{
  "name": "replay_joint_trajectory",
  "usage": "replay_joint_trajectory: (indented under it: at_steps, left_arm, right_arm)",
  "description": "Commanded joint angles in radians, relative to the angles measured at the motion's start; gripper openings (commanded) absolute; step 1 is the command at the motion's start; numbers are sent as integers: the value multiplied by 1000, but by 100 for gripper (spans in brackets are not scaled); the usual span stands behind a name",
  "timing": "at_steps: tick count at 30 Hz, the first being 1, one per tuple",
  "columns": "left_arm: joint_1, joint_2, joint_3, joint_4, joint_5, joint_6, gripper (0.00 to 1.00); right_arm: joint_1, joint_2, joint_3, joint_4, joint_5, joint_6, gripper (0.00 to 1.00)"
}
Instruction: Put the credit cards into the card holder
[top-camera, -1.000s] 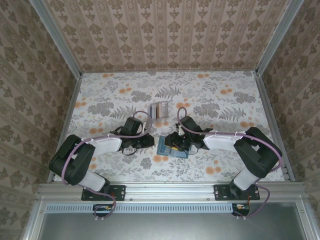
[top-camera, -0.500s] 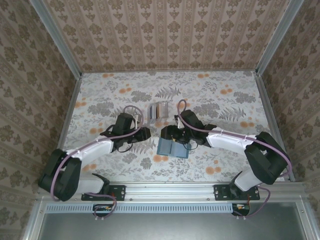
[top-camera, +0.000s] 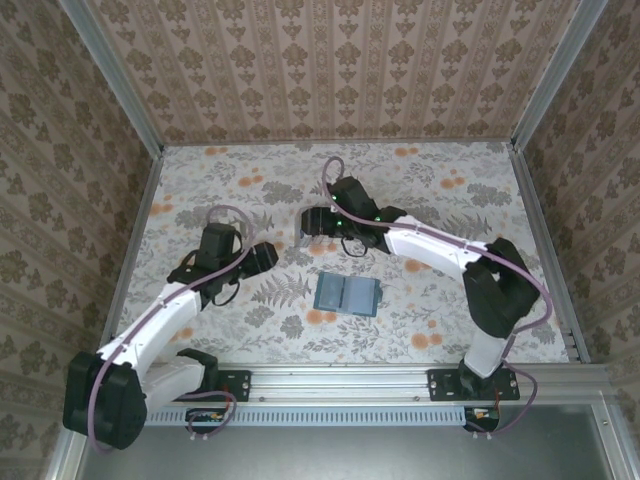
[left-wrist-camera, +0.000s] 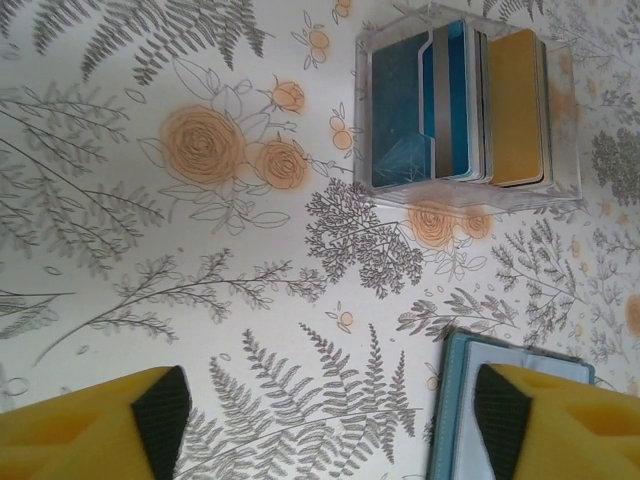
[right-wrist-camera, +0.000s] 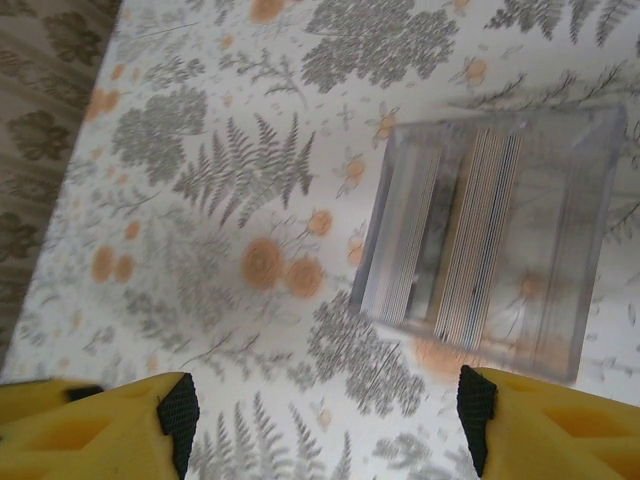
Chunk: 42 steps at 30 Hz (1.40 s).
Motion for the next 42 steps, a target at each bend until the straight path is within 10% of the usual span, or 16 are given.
replay_joint_trajectory:
  at_steps: [1,42]
  left_arm:
    - [12,-28,41,-100,-37,57,83]
    - [55,-52,-63,-40,58,41,81]
  right_arm:
    - [-7,82,90,-86,82,-35,73]
    - [-75,255,151,19,-142,135,59]
